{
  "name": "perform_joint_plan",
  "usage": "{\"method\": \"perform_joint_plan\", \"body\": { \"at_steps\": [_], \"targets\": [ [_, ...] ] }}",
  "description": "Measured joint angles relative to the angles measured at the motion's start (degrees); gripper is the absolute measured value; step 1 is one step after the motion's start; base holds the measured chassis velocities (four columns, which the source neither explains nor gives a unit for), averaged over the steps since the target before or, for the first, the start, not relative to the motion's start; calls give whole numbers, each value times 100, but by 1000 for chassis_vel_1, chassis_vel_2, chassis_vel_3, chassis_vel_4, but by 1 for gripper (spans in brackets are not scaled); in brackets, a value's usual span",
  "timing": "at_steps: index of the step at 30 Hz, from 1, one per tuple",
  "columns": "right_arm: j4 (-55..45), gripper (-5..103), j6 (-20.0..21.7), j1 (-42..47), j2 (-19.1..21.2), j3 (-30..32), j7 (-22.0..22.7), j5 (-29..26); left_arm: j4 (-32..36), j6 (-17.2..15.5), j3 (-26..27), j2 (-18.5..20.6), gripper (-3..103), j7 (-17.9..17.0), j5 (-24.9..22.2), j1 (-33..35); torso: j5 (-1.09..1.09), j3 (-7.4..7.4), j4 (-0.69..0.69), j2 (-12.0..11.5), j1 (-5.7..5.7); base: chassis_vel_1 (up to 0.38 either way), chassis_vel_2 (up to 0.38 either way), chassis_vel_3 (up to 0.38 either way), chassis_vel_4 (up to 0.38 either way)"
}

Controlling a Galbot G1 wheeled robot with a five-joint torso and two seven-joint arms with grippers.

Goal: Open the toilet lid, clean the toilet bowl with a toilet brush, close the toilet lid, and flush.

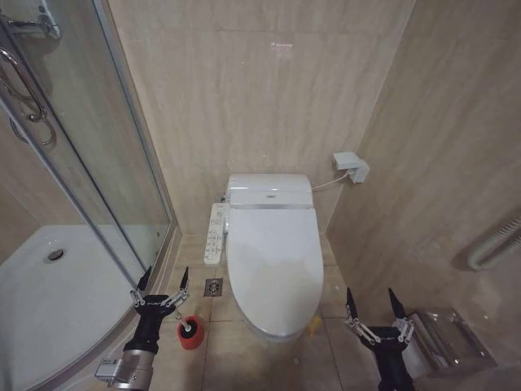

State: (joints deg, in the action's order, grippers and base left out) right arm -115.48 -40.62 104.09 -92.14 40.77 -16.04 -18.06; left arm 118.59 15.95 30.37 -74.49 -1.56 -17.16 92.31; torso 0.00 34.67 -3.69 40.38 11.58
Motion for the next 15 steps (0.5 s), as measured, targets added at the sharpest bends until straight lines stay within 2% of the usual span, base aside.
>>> {"method": "perform_joint_plan", "body": {
  "at_steps": [4, 8, 9, 12, 15],
  "targets": [
    [276, 100, 74, -44, 1, -4, 57, 233, -94, 0, -11, 12, 100, 1, -14, -134, 0, 1, 2, 0, 1, 0, 0, 0, 0],
    [530, 100, 354, 67, 150, -365, 640, 542, -231, 11, -22, 59, 100, 3, -84, -287, 0, 2, 1, -1, 4, 0, 0, 0, 0],
    [530, 100, 354, 67, 150, -365, 640, 542, -231, 11, -22, 59, 100, 3, -84, -287, 0, 2, 1, -1, 4, 0, 0, 0, 0],
    [1218, 100, 320, -72, 454, -323, 696, 1018, -241, -29, 17, 144, 100, 4, -357, -406, 1, 2, 3, -1, 4, 0, 0, 0, 0],
    [1605, 100, 271, -134, 588, -324, 674, 1139, -224, -61, 64, 176, 100, 3, -408, -480, 1, 2, 2, -2, 4, 0, 0, 0, 0]
  ]
}}
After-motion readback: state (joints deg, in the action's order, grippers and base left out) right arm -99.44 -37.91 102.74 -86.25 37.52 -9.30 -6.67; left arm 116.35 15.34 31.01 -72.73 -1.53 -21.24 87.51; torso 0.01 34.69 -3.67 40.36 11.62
